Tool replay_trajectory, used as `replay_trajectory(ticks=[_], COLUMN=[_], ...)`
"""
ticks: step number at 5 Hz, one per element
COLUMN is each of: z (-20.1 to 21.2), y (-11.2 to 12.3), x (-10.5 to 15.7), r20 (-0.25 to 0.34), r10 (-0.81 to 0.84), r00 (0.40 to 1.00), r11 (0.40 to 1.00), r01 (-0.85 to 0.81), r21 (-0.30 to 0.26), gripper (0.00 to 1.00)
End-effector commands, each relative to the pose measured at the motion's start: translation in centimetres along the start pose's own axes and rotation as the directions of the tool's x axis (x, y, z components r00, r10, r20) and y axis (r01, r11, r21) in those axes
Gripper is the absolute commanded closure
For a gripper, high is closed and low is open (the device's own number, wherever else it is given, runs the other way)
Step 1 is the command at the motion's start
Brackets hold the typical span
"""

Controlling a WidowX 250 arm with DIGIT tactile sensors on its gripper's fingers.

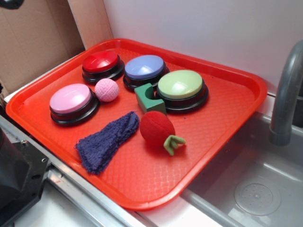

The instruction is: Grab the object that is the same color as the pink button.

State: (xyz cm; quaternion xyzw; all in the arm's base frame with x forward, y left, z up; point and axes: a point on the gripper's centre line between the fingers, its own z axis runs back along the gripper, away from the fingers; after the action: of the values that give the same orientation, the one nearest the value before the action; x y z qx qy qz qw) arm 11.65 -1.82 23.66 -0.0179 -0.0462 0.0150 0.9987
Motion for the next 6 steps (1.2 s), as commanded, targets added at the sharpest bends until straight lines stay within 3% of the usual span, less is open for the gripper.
replay_trajectory(ticks=[1,3,4,6], z=[0.0,-2.5,-4.7,-10.8], y=[0.0,2.1,3.3,4.9], x=[0.0,2.9,4.8,8.1], r20=[0.000,0.021,0.108,0.118], r10=[0.000,-0.117,-0.192,-0.330], r00=[1.000,0.993,0.976,0.937], r11=[1.000,0.989,0.980,0.943], r01=[0.000,0.115,0.184,0.322], r21=[0.000,0.099,0.076,0.083], gripper=[0.00,0.00,0.00,0.00])
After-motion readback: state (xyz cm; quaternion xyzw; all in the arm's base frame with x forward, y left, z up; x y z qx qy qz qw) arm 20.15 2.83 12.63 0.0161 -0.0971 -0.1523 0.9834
